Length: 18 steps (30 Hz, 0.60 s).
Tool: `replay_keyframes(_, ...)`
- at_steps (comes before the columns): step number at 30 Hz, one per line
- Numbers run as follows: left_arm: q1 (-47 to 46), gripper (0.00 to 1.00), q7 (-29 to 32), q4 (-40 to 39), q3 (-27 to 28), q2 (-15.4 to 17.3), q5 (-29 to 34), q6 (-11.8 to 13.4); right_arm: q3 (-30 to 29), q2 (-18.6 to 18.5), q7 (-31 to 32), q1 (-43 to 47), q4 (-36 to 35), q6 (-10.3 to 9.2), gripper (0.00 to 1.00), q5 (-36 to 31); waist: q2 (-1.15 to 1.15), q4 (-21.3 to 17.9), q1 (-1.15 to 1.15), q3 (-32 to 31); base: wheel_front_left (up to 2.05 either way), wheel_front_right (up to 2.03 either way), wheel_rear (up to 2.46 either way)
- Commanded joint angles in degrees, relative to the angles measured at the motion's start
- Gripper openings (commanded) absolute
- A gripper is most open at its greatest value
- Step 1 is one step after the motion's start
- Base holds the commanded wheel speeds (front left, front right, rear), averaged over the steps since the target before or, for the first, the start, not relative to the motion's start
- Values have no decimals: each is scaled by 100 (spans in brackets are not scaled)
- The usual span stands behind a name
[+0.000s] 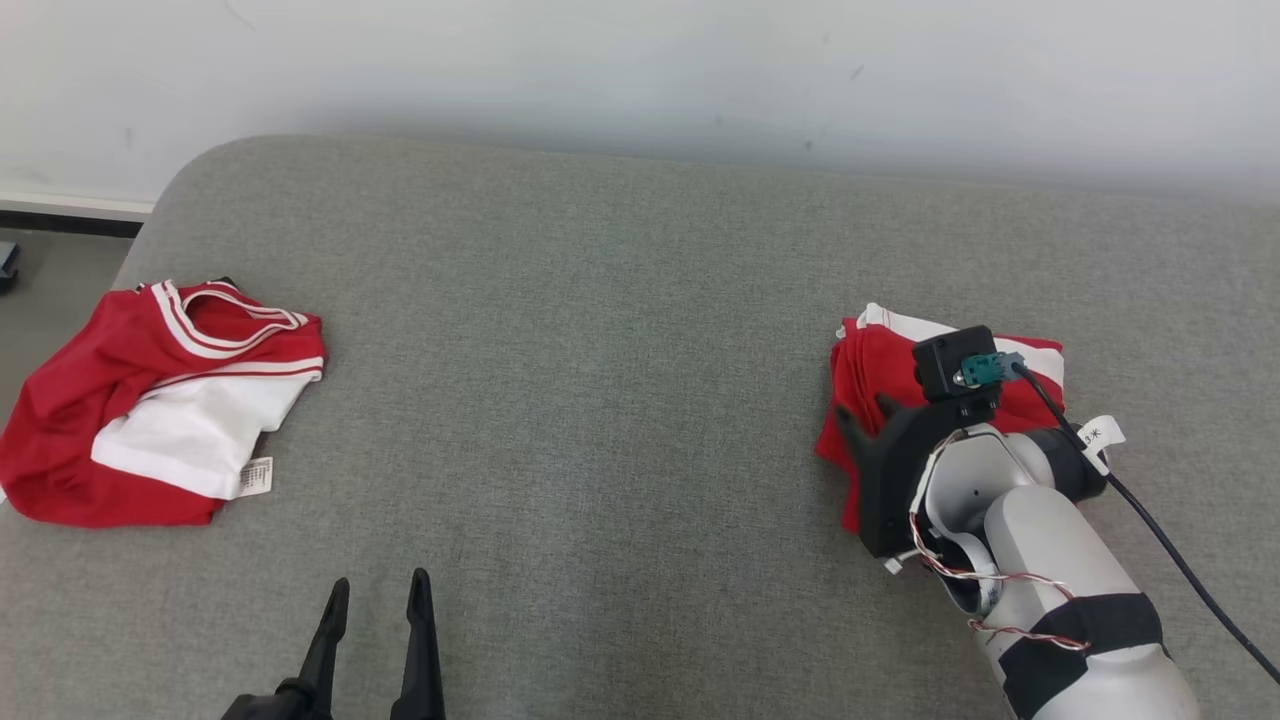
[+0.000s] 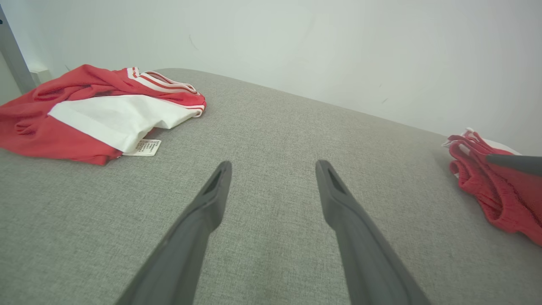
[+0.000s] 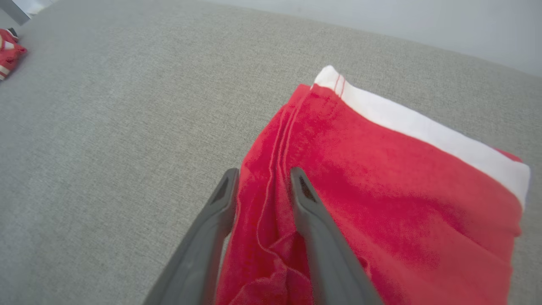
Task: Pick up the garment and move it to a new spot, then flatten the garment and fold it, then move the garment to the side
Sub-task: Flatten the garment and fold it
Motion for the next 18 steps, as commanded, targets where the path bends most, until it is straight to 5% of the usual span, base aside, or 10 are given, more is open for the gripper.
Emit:
replay_keyframes(1, 46, 100, -20, -13, 20, -6, -53, 18, 22, 57, -109, -84, -27, -16, 100, 150, 0, -27, 0, 2, 0, 0, 0)
replay_keyframes(8, 59, 100, -20, -23, 78, -6, -62, 35, -144, -132, -457, -103, -354, -16, 100, 648, 0, -132, 0, -61, 0, 0, 0)
replay_keyframes(18, 69, 100, -20, -21, 37, -5, -84, 34, -1014, -581, -957, 463, -364, -15, 100, 231, 0, -185, 0, -84, 0, 0, 0)
